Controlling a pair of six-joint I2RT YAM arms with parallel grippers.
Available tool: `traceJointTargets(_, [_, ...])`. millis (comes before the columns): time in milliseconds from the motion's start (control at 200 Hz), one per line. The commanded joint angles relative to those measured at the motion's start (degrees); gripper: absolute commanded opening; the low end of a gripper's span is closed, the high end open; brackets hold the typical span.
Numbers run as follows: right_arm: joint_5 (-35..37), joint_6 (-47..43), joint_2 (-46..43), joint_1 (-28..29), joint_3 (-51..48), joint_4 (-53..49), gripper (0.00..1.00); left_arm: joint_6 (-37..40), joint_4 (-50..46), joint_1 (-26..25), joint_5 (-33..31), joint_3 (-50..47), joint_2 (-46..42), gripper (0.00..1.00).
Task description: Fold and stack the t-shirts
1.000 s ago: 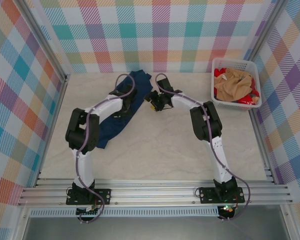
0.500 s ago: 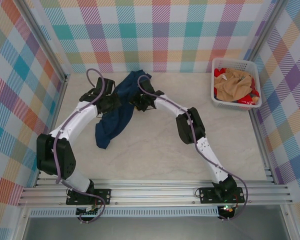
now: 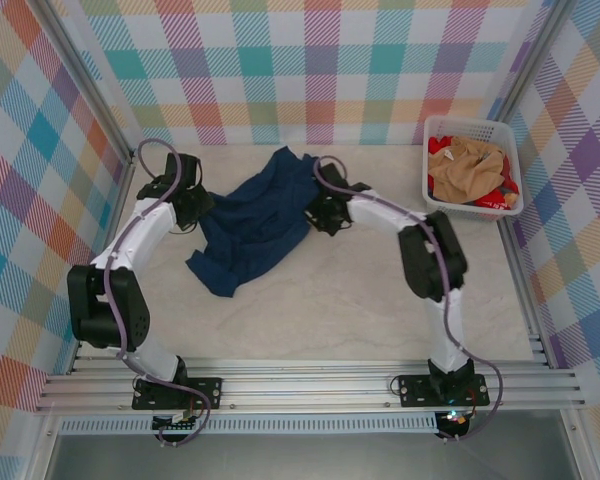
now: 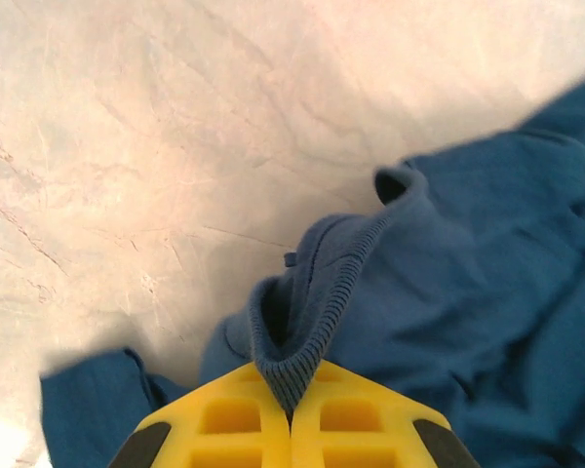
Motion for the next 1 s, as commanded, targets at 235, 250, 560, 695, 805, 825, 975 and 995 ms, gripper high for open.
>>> traceJointTargets(235, [-0.24,-5.32,-17.65,-7.35,-28.01,-7.68,0.03,-1.48,0.96,1.42,4.59,4.76,11.9,0.0])
traceJointTargets(250, [0.32,-5.12,-18.44,-7.57,-28.58,-8.57,0.04,-1.47,0.64,1.43,4.49,4.7,12.28,0.0])
traceJointTargets(560, [15.24,-10.63,-34.04,-8.05,-26.98,-18.94,0.42,0.73,-1.82,1.28,0.53,3.88,9.5,0.27])
traceJointTargets(695, [14.85,-17.08,-29.3,-8.26,-20.91,-18.42,0.52,1.98,-5.06,0.67,0.27,5.23,7.6,0.43])
traceJointTargets(805, [13.56,-21.04,-21.25,-8.27,-13.02,-20.12,0.52,2.88,-5.2,-0.07,6.01,4.17,7.01,0.45])
traceJointTargets(825, [13.56,-21.42,-19.93,-8.28,-12.13,-19.95,0.52,2.95,-5.43,-0.49,6.58,4.04,7.03,0.45])
traceJointTargets(975, [13.75,-24.91,-12.03,-9.0,-7.13,-16.75,0.55,4.77,-4.18,-4.57,8.85,3.53,7.9,0.46])
traceJointTargets(995, [12.73,-25.37,-11.02,-9.37,-6.73,-15.97,0.55,4.96,-4.17,-5.06,9.02,3.75,8.47,0.46])
